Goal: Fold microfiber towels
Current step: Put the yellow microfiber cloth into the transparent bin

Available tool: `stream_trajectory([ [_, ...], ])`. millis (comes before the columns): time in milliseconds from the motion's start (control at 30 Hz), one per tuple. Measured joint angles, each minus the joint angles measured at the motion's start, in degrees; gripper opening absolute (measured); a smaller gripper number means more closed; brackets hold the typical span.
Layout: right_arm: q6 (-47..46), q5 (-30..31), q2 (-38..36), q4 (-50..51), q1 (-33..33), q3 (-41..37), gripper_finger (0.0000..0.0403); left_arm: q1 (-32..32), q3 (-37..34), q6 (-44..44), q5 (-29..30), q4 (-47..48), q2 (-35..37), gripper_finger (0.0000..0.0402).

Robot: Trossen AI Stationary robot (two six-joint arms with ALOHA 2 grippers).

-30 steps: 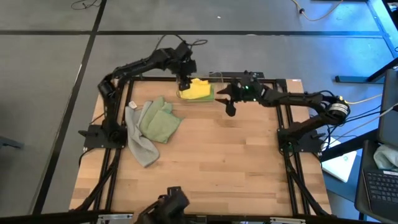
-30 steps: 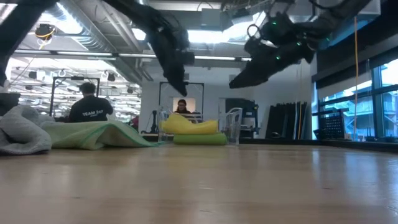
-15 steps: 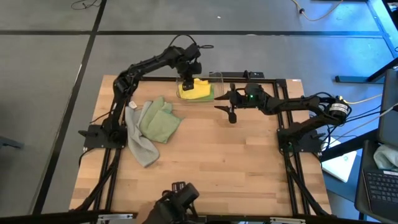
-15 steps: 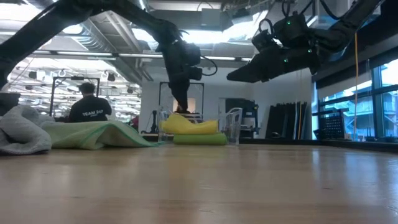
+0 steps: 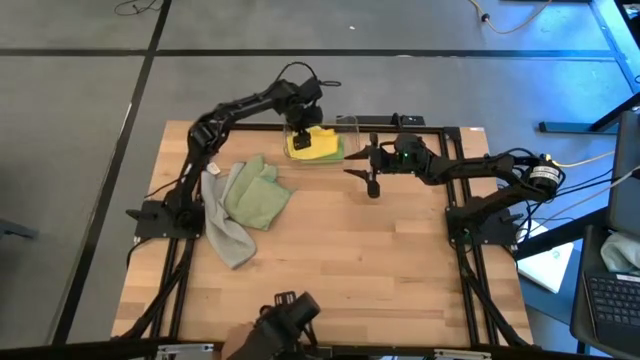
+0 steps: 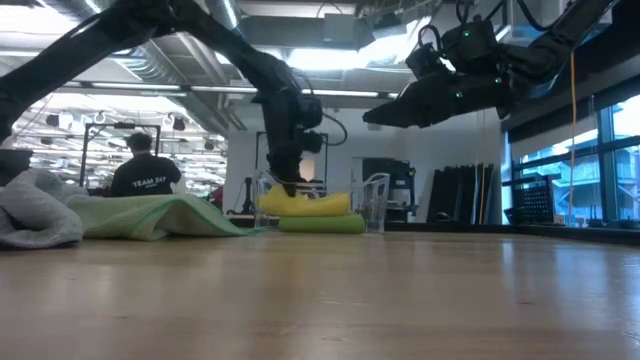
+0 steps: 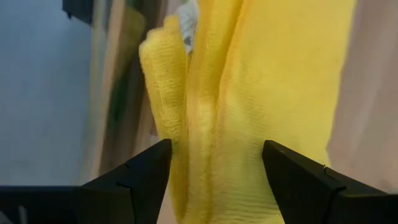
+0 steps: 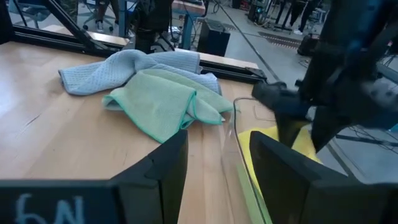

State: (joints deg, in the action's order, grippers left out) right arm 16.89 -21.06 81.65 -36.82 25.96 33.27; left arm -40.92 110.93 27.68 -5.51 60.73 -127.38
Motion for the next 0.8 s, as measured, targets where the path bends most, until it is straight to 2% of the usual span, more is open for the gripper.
stream_trajectory([
  [433,-0.2,0.5,0.0,0.6,1.4,0.0,0.0177,1.7,0.8,-0.1,8.2,-0.1,1.3,0.0233],
  [533,-0.2,0.5,0.0,1.2,1.4,0.0,0.0177,1.8,1.9,-1.1,7.6,0.1,1.4,0.0211],
  [667,-0.3,0.5,0.0,1.8,1.4,0.0,0.0177,1.7,1.9,-1.6,7.0,1.2,1.4,0.0161],
  [800,-0.4,0.5,0.0,2.1,1.4,0.0,0.0177,1.7,1.9,-2.0,3.2,2.2,1.2,0.0125],
])
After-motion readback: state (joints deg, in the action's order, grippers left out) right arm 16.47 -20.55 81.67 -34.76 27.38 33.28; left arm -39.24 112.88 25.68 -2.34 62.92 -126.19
